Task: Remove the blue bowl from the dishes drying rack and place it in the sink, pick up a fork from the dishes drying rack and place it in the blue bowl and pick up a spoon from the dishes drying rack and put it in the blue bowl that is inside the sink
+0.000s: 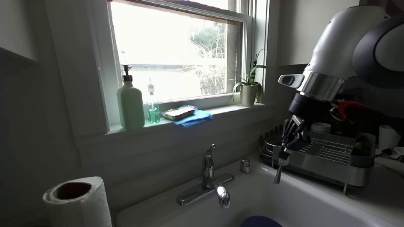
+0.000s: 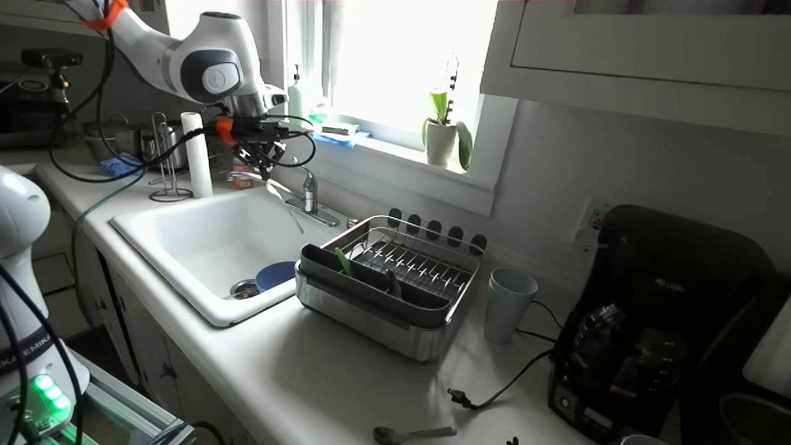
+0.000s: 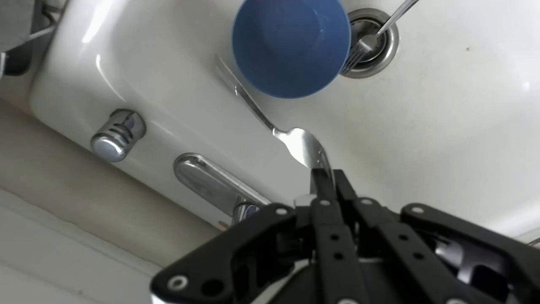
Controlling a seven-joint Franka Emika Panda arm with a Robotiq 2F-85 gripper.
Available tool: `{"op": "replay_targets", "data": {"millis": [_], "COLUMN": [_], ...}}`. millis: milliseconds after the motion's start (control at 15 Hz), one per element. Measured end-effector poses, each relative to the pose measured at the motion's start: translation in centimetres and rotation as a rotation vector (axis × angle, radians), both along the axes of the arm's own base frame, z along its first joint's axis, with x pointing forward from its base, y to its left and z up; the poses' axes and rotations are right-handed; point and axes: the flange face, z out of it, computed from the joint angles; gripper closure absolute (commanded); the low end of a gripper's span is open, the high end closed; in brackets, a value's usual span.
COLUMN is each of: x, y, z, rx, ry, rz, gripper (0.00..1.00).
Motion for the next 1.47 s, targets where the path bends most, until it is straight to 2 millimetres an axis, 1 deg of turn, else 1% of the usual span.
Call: {"op": "replay_targets", "data": {"millis": [133,400,600,800,1067,1267,1467], "x": [0.5,1.4,2.3,3.3,5.1,6.4,7.4], "y": [1.1,2.6,2.9,2.6,2.0,1.8,2.0], "z": [-2.2,-6.5,-9.7,-12.5,-15.2,-16.4,-17.7], "rx": [0.005,-0.001,-0.021,-0.035,-0.037,-0.036,-0.029], "ry": [0.047,0.119,0.164,0.202,0.237,0.248,0.260], "rz": [0.032,0.101,0.138,0.150,0.141,0.141,0.146], "gripper": [0.99,0.99,0.99,0.99,0.99,0.99,0.99]}}
